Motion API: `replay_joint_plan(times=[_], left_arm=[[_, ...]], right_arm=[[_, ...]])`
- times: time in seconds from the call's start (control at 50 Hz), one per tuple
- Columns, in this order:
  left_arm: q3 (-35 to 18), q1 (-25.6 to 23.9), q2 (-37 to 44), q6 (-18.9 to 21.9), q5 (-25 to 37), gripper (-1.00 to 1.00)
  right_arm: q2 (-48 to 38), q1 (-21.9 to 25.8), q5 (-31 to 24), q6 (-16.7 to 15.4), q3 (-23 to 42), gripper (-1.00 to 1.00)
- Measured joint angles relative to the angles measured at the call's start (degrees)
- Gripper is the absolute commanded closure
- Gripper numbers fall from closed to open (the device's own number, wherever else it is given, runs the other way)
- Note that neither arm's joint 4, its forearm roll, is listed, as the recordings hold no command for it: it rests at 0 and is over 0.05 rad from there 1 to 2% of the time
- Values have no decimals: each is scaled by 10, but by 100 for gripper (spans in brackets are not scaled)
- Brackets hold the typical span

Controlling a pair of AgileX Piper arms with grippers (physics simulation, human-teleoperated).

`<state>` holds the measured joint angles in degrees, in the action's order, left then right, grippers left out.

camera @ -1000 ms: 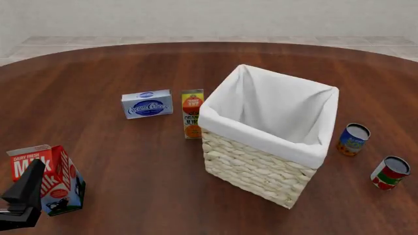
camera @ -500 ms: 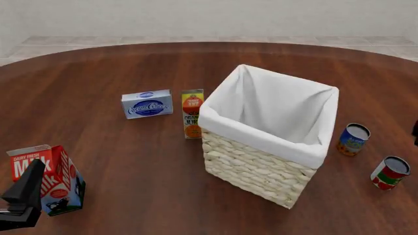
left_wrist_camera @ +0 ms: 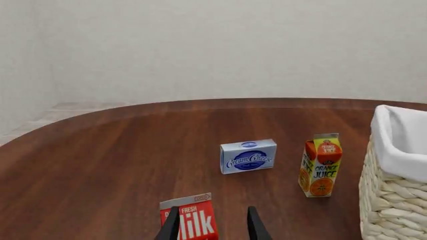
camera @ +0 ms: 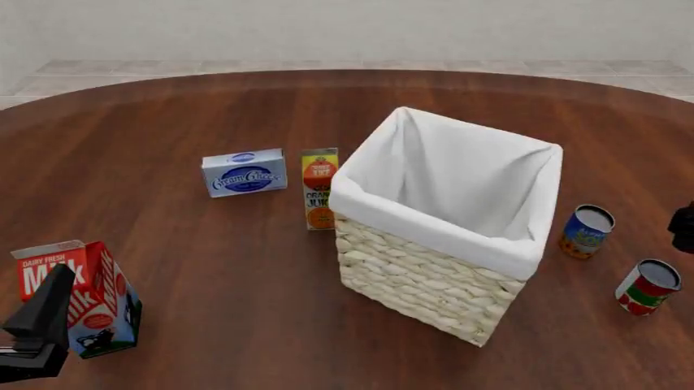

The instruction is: Pick up the alphabet soup and the tomato sauce, and put them in the basket.

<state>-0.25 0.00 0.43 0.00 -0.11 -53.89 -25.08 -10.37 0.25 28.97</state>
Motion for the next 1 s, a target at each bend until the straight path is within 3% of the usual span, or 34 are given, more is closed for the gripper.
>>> replay_joint_plan(times=[0.72,1.0], left_arm=[[0,0,0,0,0,-100],[0,0,0,0,0,-100]], right_arm=[[-84,-15,94,-5,-48,-100],[-110,-12,97,-9,-47,-100]])
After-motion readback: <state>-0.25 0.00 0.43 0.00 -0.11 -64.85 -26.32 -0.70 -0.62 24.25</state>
